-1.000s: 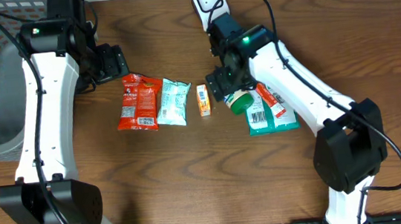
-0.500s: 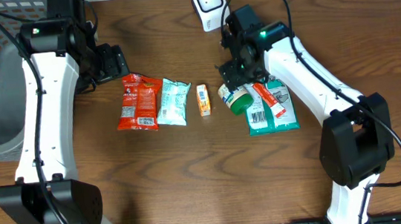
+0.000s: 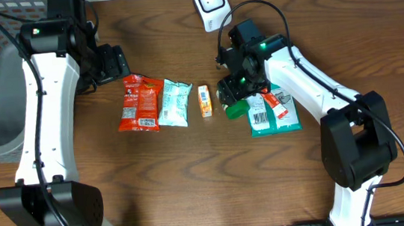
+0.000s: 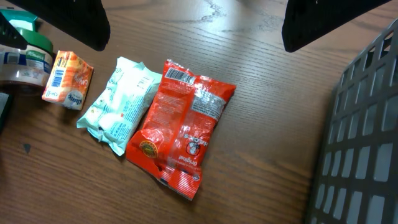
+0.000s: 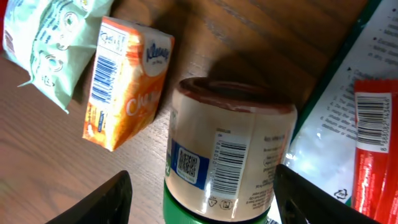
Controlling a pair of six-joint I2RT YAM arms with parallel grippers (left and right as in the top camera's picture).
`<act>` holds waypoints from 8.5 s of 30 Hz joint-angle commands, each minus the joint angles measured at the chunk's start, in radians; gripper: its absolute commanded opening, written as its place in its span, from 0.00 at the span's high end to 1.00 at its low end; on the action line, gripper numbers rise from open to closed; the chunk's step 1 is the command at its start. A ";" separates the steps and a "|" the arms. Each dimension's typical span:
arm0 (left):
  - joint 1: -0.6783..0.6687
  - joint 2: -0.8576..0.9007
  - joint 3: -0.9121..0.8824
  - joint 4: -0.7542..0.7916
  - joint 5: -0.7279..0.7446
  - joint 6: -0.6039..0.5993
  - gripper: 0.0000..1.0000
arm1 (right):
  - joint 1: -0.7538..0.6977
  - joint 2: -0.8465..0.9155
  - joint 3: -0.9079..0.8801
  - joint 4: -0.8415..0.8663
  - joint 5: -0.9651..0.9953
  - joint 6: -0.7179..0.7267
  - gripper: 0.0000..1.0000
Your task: Scan the item barcode
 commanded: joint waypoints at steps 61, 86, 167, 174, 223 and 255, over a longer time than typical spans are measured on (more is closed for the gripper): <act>0.002 0.002 -0.001 -0.002 -0.019 0.002 0.11 | 0.064 0.049 -0.014 0.173 0.127 -0.034 0.19; 0.002 0.002 -0.001 -0.002 -0.019 0.002 0.11 | 0.061 0.067 -0.017 0.169 0.111 -0.053 0.33; 0.002 0.002 -0.001 -0.002 -0.019 0.002 0.11 | 0.003 0.052 0.071 0.246 0.146 0.222 0.15; 0.002 0.002 -0.001 -0.002 -0.019 0.002 0.11 | -0.068 0.058 0.098 0.242 0.005 0.194 0.21; 0.002 0.002 -0.001 -0.002 -0.019 0.002 0.11 | -0.100 0.080 0.098 -0.093 -0.117 0.255 0.64; 0.002 0.002 -0.001 -0.002 -0.019 0.002 0.11 | -0.091 0.074 0.245 -0.231 -0.047 0.228 0.51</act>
